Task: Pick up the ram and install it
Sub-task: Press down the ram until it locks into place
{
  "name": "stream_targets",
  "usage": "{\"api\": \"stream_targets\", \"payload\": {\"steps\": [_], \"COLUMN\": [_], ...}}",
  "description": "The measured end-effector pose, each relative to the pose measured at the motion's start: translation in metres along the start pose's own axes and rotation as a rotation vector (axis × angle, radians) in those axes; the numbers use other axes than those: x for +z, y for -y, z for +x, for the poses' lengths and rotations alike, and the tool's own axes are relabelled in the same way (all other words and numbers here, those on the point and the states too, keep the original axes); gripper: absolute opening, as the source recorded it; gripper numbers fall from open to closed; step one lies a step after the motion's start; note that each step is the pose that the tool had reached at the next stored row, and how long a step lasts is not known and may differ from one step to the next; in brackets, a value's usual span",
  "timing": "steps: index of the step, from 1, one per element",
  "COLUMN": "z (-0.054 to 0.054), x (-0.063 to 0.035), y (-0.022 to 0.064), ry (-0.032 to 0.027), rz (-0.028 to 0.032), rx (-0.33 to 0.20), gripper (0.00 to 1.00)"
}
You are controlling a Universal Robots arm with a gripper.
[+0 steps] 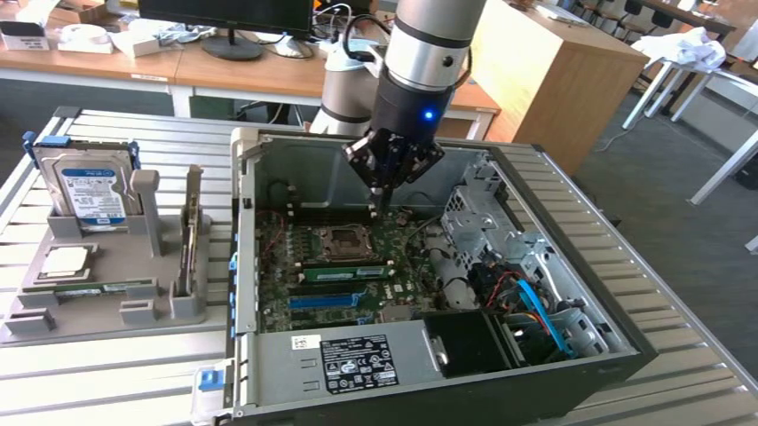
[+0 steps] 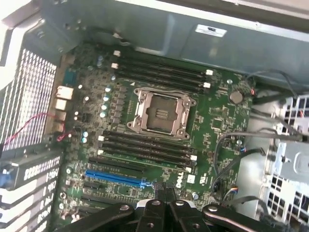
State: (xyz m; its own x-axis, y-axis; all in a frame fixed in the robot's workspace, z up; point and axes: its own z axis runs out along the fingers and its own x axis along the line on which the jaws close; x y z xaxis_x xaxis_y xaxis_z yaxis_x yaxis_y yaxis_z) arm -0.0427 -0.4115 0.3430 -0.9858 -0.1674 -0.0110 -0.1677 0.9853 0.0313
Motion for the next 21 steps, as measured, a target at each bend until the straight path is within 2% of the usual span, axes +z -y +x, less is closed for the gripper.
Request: {"api": "stream_targets", "payload": {"steps": [11, 21], "z": [0.0000, 0.0034], "x": [0.0014, 0.0016], "y": [0.0001, -0.0005], "ry": [0.0054, 0.0058], "rz": [0.0021, 0.0019], "rx": [0.178, 0.182], "gripper": [0.10, 0.10]}}
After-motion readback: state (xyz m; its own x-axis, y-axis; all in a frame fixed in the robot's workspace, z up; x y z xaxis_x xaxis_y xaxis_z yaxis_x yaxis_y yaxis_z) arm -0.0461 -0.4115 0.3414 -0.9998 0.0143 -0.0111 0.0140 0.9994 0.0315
